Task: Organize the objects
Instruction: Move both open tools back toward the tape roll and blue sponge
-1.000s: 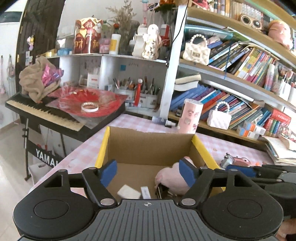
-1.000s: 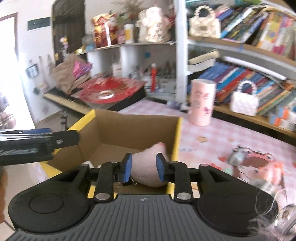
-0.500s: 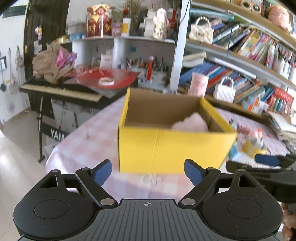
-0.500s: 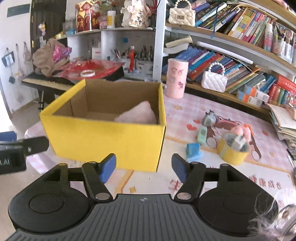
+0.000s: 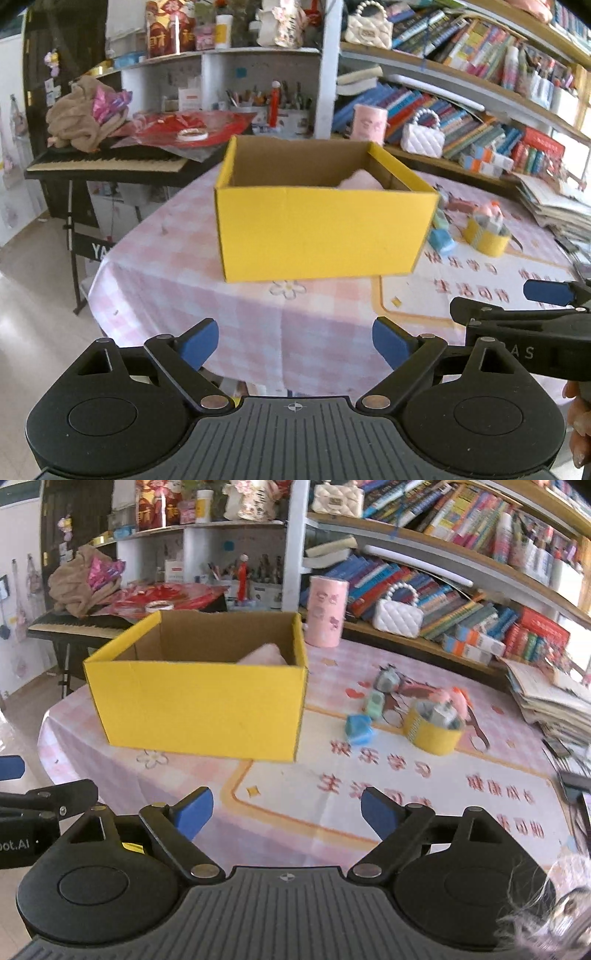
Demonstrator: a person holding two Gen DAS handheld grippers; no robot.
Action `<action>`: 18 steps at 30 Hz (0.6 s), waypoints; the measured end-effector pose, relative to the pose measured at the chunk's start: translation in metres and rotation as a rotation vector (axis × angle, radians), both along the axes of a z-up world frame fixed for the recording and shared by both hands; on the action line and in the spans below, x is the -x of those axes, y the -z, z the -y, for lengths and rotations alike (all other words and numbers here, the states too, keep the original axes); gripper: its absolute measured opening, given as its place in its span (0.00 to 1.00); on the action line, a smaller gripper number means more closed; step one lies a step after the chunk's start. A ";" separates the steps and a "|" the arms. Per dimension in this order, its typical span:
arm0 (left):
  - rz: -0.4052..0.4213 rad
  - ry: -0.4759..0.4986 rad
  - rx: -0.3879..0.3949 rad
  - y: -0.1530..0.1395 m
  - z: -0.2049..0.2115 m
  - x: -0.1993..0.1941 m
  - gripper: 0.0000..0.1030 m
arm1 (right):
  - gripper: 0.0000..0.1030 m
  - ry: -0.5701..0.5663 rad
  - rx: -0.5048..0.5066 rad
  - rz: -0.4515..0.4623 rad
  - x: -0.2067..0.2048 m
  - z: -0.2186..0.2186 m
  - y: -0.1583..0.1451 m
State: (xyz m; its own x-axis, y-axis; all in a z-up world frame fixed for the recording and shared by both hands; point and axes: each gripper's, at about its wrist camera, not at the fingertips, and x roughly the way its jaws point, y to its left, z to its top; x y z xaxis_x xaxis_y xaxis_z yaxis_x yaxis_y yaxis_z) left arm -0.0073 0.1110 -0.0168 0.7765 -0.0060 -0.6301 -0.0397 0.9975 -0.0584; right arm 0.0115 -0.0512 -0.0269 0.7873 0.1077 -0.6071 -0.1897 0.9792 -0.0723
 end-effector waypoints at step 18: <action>-0.034 0.191 0.005 0.007 0.057 0.002 0.90 | 0.88 0.246 -0.013 -0.021 0.047 0.070 0.008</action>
State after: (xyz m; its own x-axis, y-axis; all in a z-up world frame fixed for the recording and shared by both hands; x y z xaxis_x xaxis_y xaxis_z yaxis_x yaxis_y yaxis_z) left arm -0.0093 0.0536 -0.0234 0.7393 -0.1547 -0.6553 0.1485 0.9867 -0.0654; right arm -0.0355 -0.1217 -0.0353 0.7778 -0.0781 -0.6236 0.0533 0.9969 -0.0583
